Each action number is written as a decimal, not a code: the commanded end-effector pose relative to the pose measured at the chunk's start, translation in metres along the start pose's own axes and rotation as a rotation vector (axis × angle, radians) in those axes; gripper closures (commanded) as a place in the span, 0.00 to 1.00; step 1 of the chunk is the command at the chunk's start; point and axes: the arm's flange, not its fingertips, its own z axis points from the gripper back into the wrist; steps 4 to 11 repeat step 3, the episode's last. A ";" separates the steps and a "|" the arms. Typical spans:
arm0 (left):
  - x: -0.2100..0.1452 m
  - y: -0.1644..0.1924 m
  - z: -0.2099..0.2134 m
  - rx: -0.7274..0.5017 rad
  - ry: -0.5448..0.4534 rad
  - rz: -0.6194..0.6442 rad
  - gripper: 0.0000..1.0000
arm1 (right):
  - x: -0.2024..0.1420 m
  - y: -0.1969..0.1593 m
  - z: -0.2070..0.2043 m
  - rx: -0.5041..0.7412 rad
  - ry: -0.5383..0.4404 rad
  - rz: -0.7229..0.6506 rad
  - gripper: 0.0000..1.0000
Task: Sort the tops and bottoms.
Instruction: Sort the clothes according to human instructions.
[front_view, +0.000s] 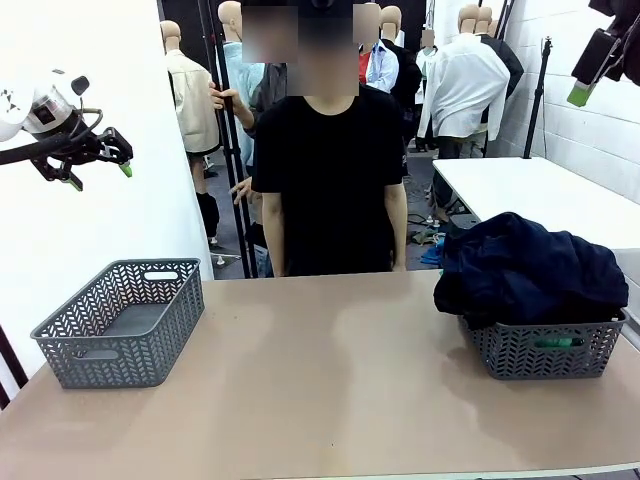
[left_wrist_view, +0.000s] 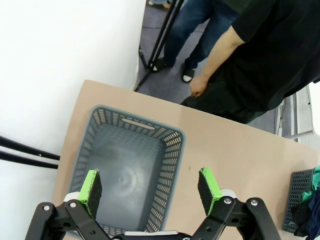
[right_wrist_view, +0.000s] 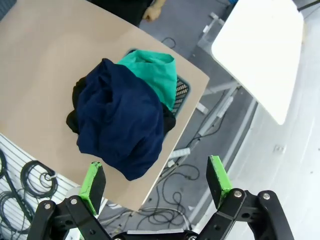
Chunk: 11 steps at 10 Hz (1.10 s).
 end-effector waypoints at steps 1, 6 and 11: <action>0.002 0.001 0.001 0.006 -0.004 -0.008 0.00 | -0.002 0.001 -0.002 0.000 0.002 0.004 0.00; 0.002 0.001 0.001 0.006 -0.004 -0.008 0.00 | -0.002 0.001 -0.002 0.000 0.002 0.004 0.00; 0.002 0.001 0.001 0.006 -0.004 -0.008 0.00 | -0.002 0.001 -0.002 0.000 0.002 0.004 0.00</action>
